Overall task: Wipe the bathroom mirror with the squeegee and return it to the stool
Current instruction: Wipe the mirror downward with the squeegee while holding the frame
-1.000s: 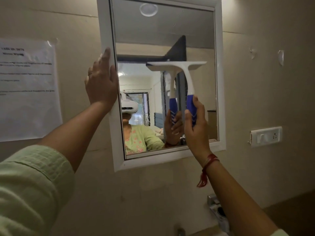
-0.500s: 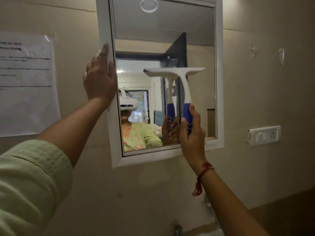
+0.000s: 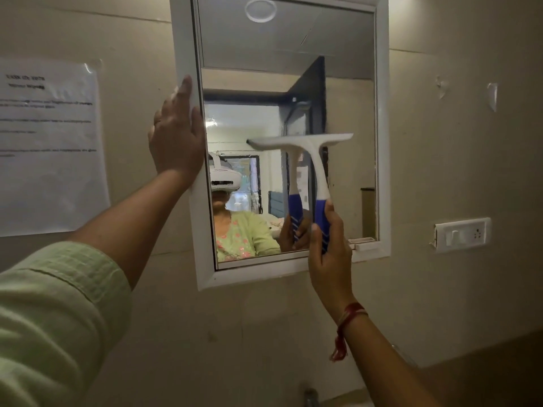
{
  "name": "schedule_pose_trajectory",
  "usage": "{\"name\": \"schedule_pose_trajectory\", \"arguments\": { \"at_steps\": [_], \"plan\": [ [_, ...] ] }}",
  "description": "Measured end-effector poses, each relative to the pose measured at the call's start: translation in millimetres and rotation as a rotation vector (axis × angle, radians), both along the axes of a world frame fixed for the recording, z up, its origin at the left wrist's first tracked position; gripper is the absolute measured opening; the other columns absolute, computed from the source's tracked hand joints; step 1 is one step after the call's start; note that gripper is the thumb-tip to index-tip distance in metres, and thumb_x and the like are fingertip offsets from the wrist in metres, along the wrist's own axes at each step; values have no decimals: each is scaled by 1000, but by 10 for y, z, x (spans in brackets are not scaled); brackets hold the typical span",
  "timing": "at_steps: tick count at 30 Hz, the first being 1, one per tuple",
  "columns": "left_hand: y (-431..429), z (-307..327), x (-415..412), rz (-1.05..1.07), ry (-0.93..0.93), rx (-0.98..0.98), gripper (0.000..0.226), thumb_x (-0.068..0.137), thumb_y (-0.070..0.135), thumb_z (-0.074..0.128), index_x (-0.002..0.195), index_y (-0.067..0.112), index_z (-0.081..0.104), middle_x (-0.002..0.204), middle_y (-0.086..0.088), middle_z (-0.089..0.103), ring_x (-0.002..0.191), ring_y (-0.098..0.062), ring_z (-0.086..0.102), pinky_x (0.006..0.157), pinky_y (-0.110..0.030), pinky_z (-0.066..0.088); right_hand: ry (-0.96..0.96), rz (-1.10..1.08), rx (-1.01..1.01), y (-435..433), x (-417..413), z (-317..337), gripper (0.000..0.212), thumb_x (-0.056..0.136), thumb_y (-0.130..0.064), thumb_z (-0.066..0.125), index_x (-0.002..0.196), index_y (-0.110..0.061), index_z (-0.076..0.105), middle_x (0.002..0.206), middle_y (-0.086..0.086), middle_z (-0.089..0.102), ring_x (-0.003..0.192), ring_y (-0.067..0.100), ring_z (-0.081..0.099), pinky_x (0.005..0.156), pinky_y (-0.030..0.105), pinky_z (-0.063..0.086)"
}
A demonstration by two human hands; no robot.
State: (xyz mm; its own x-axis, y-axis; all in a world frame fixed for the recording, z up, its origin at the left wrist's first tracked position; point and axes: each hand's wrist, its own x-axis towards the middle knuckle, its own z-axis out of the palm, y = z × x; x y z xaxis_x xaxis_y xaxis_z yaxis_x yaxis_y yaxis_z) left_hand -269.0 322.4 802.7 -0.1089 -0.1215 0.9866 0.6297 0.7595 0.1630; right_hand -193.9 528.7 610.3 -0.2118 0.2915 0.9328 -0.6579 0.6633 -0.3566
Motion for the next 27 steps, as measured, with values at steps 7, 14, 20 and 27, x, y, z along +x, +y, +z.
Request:
{"name": "schedule_pose_trajectory", "arguments": {
  "at_steps": [7, 14, 20, 27],
  "plan": [
    [-3, 12, -13, -11, 7, 6, 47, 100, 33, 30, 146, 25, 25, 137, -13, 47, 120, -32, 47, 93, -45, 41, 6, -30, -9, -8, 44, 223, 45, 98, -33, 36, 140, -38, 23, 108, -13, 53, 87, -1, 58, 71, 13, 52],
    [-5, 7, -8, -13, 1, 10, 47, 99, 33, 30, 146, 26, 26, 137, -13, 47, 121, -33, 46, 93, -45, 41, -53, -16, -40, -74, 59, -184, 47, 95, -34, 36, 139, -41, 20, 120, -3, 54, 96, 6, 60, 78, 25, 56],
    [4, 4, -8, -8, 4, 9, 48, 99, 34, 29, 146, 25, 25, 137, -14, 47, 121, -33, 47, 95, -44, 40, -40, -15, -76, -102, 99, -149, 46, 97, -34, 35, 139, -46, 20, 125, -12, 50, 101, -2, 56, 79, 17, 54],
    [-4, 1, -3, -9, -12, 10, 48, 99, 35, 28, 146, 27, 25, 140, -11, 45, 122, -32, 46, 95, -44, 40, -84, 17, -81, -140, 71, -359, 48, 95, -36, 35, 140, -44, 19, 122, -6, 52, 89, 0, 58, 72, 12, 51]
  ]
}}
